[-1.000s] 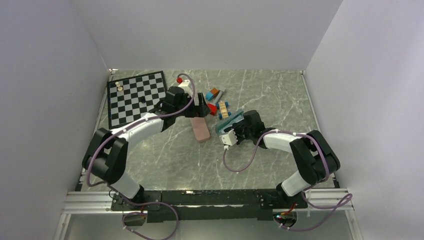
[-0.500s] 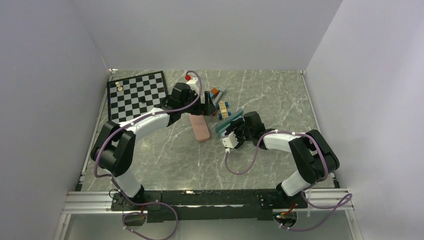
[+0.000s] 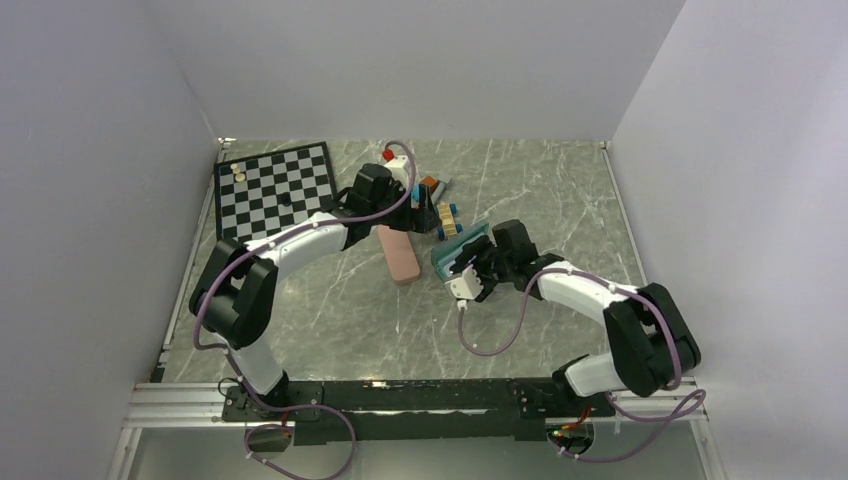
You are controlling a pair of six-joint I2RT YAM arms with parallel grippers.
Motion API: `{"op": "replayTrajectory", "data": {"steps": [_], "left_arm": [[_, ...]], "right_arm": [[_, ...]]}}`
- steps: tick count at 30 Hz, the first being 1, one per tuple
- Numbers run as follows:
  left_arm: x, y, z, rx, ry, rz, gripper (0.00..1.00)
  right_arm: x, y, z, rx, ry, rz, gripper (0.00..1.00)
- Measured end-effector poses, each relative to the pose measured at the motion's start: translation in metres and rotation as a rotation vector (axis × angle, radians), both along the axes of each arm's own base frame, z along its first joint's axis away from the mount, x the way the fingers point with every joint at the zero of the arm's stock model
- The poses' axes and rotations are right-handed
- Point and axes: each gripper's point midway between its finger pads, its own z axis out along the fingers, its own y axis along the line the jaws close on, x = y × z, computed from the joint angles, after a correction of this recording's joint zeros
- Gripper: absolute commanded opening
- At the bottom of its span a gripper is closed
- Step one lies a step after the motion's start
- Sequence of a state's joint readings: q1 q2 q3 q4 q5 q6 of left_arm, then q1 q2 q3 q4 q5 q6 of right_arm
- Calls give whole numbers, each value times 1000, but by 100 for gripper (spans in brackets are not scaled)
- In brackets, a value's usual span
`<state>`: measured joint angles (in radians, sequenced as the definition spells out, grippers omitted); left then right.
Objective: Organize the sunglasses
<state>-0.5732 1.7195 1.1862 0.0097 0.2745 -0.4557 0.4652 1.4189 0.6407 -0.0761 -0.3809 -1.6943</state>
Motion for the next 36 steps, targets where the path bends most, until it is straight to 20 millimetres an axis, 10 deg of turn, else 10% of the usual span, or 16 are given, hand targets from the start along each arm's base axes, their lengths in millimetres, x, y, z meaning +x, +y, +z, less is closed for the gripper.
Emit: {"op": "replayTrajectory", "data": {"steps": [7,9,16,21,28,36], "left_arm": [[3,-1,-6,18,8,-5,89],[3,-1,-9,24,8,-8,89],[4,-9,-22,34,34,-31,84],[-3,-20,-31,55,53,-64,82],[-6,-41,-23,66,29,-116,69],[-15,-48,-35,88,48,-145,57]], "right_arm": [[-14,5,57,35,-29,66,83],[-15,10,92,91,-69,75,99],[11,21,262,546,-313,-112,100],[42,-19,344,1146,-251,-573,100],[29,-77,285,1698,232,-1226,98],[-18,-92,88,1531,624,-1842,76]]}}
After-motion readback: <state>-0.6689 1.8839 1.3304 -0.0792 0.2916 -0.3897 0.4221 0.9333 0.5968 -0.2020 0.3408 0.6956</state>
